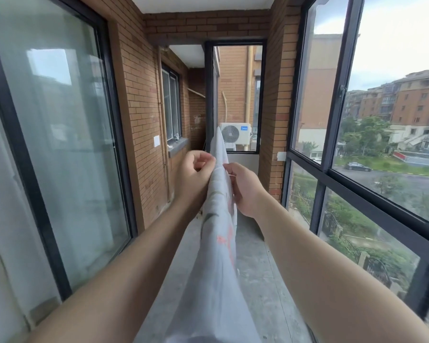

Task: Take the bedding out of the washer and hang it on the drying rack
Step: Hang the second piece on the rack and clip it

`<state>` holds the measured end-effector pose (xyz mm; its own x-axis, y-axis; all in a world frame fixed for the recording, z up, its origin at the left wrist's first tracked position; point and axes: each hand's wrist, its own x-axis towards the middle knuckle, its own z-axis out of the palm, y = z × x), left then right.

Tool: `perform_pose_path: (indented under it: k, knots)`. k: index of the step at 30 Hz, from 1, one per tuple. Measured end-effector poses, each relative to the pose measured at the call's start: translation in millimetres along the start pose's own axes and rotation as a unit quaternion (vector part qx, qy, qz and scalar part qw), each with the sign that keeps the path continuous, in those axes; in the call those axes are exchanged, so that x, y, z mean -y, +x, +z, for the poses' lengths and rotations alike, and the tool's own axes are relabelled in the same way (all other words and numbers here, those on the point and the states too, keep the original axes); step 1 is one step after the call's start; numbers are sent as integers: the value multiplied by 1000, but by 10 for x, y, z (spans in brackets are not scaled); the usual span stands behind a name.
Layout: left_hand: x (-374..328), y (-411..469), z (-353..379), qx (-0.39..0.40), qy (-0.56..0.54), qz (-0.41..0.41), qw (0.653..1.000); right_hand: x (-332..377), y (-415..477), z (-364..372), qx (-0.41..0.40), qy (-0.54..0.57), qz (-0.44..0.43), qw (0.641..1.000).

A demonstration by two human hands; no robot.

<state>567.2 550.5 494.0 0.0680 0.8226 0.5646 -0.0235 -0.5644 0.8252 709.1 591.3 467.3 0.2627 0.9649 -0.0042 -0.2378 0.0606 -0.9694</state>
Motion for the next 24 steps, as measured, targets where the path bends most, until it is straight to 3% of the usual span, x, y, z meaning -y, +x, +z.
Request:
perform_pose_path:
  k: [3,6,9,13,24]
  knots:
    - [-278,-344,-166,42,-37,133,990,55,-38,18,10,-25,-15,1000]
    - [-690,-800,-378,218,-77,258,938,129,-75,15,5,-59,-30,998]
    - [-956,-1097,-485,354,-30,279,892,188,-95,62,-48,-45,-6,998]
    - [-929,-1236,-422,331,27,294,896,179,-70,139,-70,-26,12,997]
    - [-982,-1332,-428,316,37,280,906,167,-123,145,-76,-7,-4,997]
